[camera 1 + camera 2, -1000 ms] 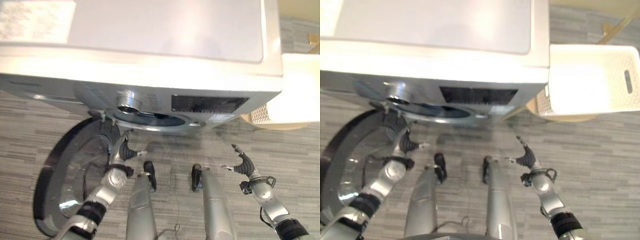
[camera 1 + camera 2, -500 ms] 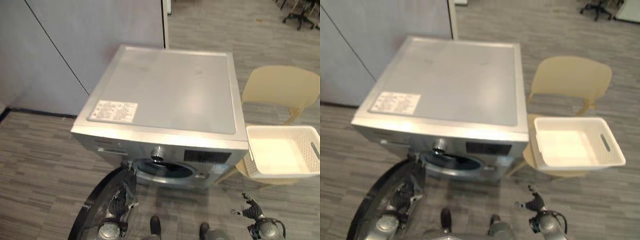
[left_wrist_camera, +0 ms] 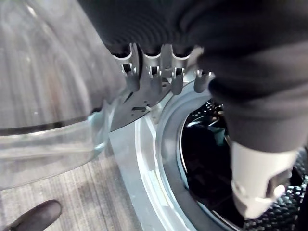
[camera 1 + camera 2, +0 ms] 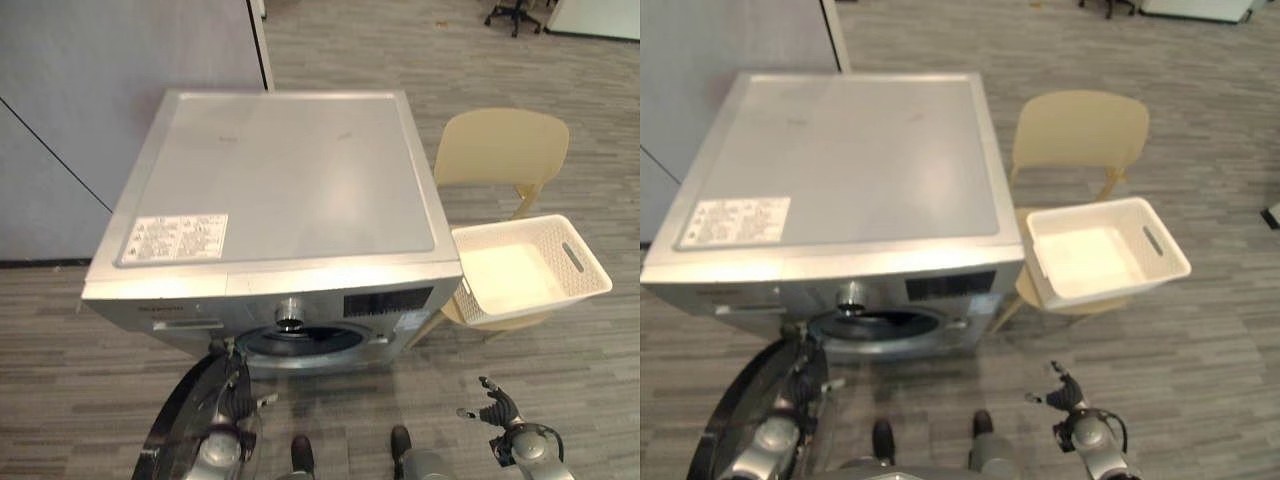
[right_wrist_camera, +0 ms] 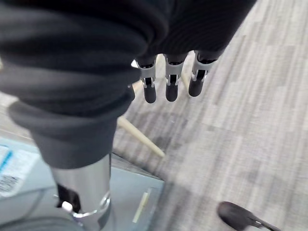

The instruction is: Grab the laundry basket,head to the washer,open it,put in the laundry and shut it.

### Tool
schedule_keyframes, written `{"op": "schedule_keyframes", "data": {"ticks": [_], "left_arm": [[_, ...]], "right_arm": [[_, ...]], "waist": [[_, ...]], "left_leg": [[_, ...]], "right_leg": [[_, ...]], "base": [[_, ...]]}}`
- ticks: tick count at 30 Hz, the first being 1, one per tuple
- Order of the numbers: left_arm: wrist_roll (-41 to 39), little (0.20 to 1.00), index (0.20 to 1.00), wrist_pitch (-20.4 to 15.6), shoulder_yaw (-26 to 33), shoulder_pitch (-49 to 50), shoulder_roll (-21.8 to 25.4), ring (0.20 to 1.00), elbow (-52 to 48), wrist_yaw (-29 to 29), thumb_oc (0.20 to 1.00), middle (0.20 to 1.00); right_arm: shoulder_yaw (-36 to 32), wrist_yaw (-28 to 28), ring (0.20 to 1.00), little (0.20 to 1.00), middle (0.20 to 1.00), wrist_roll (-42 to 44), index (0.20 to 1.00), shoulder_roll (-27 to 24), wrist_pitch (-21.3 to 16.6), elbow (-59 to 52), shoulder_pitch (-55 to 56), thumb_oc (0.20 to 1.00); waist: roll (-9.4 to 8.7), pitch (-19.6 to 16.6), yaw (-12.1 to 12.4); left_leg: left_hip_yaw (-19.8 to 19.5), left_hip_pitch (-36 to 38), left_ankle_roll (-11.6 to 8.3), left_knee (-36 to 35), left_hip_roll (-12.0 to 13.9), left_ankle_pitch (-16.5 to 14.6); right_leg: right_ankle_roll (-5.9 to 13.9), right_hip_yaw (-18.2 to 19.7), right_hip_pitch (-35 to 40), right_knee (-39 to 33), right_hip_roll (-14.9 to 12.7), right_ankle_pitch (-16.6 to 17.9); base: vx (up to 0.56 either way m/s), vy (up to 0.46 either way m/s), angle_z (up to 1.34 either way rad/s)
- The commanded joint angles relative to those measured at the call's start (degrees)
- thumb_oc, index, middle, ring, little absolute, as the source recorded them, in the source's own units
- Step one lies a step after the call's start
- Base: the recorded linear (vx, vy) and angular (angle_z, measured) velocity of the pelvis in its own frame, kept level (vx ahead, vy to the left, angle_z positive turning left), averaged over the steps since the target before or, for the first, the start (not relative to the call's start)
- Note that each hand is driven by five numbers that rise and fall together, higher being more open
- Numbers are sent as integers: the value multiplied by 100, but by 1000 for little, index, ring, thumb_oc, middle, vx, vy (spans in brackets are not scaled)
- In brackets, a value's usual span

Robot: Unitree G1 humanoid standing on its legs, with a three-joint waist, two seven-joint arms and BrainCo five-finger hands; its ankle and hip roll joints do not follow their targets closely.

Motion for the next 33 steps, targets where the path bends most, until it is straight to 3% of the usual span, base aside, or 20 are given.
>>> {"op": "schedule_keyframes", "data": {"ticks": [1,4,5,6,7,8,9,10,11,12,13,15,19,26,33], "left_arm": [[-57,1000,1000,-154,185,33,238,1000,-215,172,1000,1000],[-96,1000,1000,-162,114,-15,206,1000,-279,159,1000,1000],[-135,1000,1000,-167,134,-11,209,1000,-300,169,1000,1000],[-289,1000,1000,-181,203,-9,178,1000,-422,290,1000,1000],[-289,1000,1000,-180,204,-9,177,1000,-423,290,1000,1000],[-361,1000,1000,-178,216,30,102,1000,-506,325,1000,1000],[-486,1000,1000,-160,269,53,17,1000,-592,314,1000,1000],[-454,1000,1000,-152,263,64,-13,1000,-597,295,1000,1000],[-388,1000,1000,-152,237,152,-102,1000,-573,216,1000,1000],[-388,1000,1000,-152,237,151,-102,1000,-574,216,1000,1000],[-382,1000,1000,-170,267,274,-142,1000,-612,181,1000,1000],[-463,1000,1000,-166,326,392,-181,1000,-681,197,1000,1000],[-439,1000,1000,-127,361,454,-193,1000,-762,259,1000,1000],[-357,1000,1000,-160,472,603,82,1000,-1448,205,1000,1000],[-167,1000,1000,-307,1083,536,727,1000,-2202,427,1000,1000]], "right_arm": [[28,-82,1000,1000,1000,149,1000,56,-89,-130,-38,1000],[70,-70,1000,1000,1000,113,1000,127,-79,17,10,1000],[109,-79,1000,1000,1000,77,1000,141,-70,49,-24,1000],[241,-128,1000,1000,1000,45,1000,80,-51,-84,-221,1000],[242,-127,1000,1000,1000,45,1000,79,-51,-84,-223,1000],[267,-140,1000,1000,1000,-3,1000,-29,-67,-279,-280,1000],[258,-190,1000,1000,1000,-57,1000,-159,-73,-411,-275,1000],[240,-187,1000,1000,1000,-65,1000,-208,-59,-425,-288,1000],[173,-170,1000,1000,1000,-87,1000,-232,-75,-392,-258,1000],[173,-170,1000,1000,1000,-87,1000,-233,-75,-392,-259,1000],[94,-159,1000,1000,1000,-112,1000,-243,-73,-307,-248,1000],[44,-148,1000,1000,1000,-108,1000,-223,-68,-312,-233,1000],[-24,-144,1000,1000,1000,-101,1000,-137,-79,-296,-127,1000],[29,-115,1000,1000,1000,-68,1000,7,-105,-163,-80,1000],[70,56,1000,1000,1000,-146,1000,-19,-150,-279,15,1000]], "waist": [[82,197,97],[-7,66,255],[-61,76,335],[-68,165,508],[-64,155,505],[44,230,593],[98,385,608],[97,420,571],[-54,415,428],[-46,404,423],[-123,326,357],[-79,225,320],[19,3,208],[-113,-160,312],[-200,-269,412]], "left_leg": [[-344,-175,67,21,49,-30],[-425,-241,-33,-160,50,195],[-425,-293,-66,-162,50,219],[-421,-591,-193,-185,226,528],[-424,-605,-196,-186,229,533],[-455,-899,-390,-240,376,875],[-587,-1085,-451,-64,371,880],[-699,-1102,-353,264,313,674],[-766,-896,-228,1005,66,-1],[-774,-919,-226,1013,69,4],[-804,-695,-210,1541,-123,-399],[-819,-292,-140,1419,-266,-694],[-832,128,-60,785,-254,-618],[-1037,281,-17,628,-320,-599],[-1044,469,5,477,-325,-633]], "right_leg": [[196,28,169,166,130,335],[136,-13,812,-133,203,-34],[119,-175,946,-339,136,-145],[70,-429,870,-522,156,-255],[67,-431,855,-519,160,-253],[-79,-481,768,-509,297,-451],[-260,-595,623,-255,423,-610],[-297,-648,538,-192,431,-577],[-298,-816,506,-212,243,-403],[-298,-823,496,-225,248,-387],[-263,-851,533,-334,109,-200],[-232,-805,589,-374,125,-139],[-267,-870,689,-379,248,-195],[-266,-1044,1052,-559,225,-171],[-190,-1014,1177,-656,225,-104]], "base": [[-134,-94,28],[-126,-155,24],[-371,-322,30],[-329,-267,27],[-478,-371,6],[-414,-311,-15],[-532,-358,16],[-486,-275,49],[-305,-139,94],[-260,-117,112],[-85,-19,95],[-28,1,38],[53,25,18],[48,33,27],[29,30,5]]}}
